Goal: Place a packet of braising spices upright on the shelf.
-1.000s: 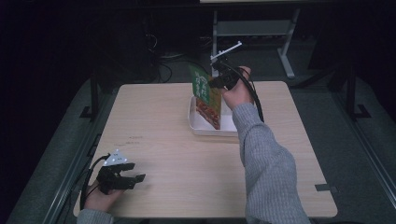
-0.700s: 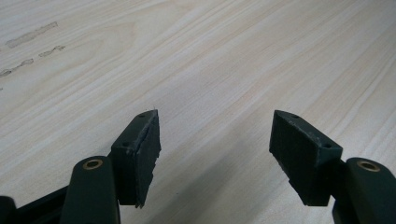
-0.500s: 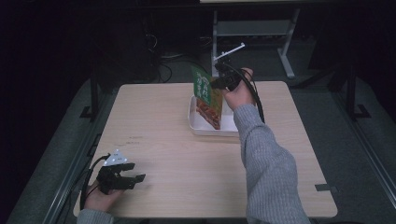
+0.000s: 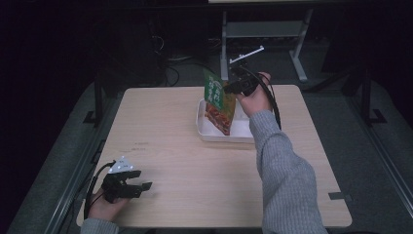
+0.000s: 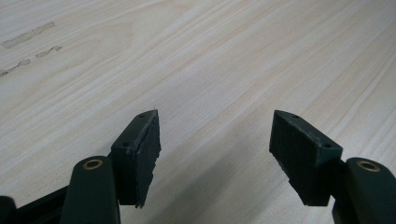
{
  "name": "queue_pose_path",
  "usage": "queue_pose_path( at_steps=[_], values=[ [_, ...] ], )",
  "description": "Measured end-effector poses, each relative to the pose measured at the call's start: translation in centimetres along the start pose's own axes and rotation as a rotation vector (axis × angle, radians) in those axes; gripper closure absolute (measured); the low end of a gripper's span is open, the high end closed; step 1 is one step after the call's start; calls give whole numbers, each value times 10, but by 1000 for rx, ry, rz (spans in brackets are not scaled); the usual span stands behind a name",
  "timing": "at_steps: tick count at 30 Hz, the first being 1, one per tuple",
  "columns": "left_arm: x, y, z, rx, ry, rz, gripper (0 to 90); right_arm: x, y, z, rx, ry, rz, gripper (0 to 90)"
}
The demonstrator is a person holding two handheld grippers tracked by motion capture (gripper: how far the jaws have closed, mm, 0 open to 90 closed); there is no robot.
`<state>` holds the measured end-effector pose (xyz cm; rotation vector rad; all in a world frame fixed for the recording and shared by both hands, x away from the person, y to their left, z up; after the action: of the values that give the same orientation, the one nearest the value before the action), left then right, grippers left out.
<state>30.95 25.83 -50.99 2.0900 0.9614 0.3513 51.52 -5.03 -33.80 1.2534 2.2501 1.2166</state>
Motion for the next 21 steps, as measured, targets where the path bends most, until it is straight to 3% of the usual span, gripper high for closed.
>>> queue_pose_path(
  at_steps=[13,21],
  values=[
    [0,0,0,-1,-1,0,333,-6,-12,2,15,-9,4,892],
    [0,0,0,0,-3,-1,331,-4,-11,-1,11,-1,-5,857]
  ],
)
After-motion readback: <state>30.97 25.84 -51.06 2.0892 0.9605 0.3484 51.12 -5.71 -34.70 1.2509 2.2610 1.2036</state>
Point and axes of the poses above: each handheld gripper's, and its own axes: z roughly forward along the jaws, y roughly out of its top, x roughly to its left, the point moved 9 cm from there along z, roughly forward along the jaws, and after that the axes turned 7 degrees about -x, right-handed, at the moved point
